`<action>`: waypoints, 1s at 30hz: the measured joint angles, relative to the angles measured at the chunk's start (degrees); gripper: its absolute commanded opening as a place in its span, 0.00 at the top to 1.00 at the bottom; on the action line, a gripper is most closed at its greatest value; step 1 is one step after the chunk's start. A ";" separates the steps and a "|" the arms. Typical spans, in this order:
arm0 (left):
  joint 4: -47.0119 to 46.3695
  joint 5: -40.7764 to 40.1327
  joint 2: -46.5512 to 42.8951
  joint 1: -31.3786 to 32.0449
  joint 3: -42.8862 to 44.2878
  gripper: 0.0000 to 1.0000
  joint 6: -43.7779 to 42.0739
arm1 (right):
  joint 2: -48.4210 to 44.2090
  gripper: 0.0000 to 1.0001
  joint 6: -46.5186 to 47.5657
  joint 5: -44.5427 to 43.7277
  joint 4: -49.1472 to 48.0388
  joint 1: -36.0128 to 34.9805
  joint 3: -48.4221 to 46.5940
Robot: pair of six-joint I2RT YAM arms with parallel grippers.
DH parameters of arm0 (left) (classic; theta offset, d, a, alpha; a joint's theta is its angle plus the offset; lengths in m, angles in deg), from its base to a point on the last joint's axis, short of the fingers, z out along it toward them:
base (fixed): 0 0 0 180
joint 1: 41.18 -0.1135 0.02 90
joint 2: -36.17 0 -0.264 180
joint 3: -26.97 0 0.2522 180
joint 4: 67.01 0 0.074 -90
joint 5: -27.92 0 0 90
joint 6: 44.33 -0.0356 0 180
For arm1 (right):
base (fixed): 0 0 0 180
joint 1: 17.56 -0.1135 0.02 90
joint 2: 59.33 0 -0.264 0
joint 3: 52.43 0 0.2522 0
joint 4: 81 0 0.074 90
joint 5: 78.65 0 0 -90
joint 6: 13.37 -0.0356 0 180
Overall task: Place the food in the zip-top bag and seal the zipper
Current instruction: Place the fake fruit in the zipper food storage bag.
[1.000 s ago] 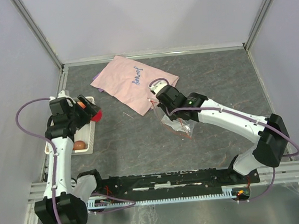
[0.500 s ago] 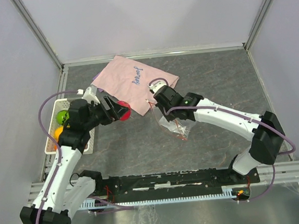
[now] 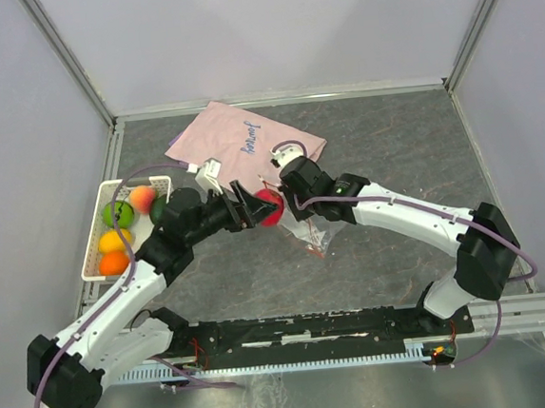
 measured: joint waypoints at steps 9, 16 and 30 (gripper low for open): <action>-9.66 -5.79 4.57 6.49 -2.73 0.48 1.88 | -0.17 0.98 -1.25 0.66 -0.72 1.25 1.66; -10.62 -12.37 7.19 8.55 -4.24 0.47 2.45 | -1.84 0.98 -1.77 3.21 -1.25 0.70 1.84; -2.45 -20.94 8.02 8.90 -5.46 0.43 2.45 | -5.22 0.98 -3.96 9.01 -6.01 0.00 2.27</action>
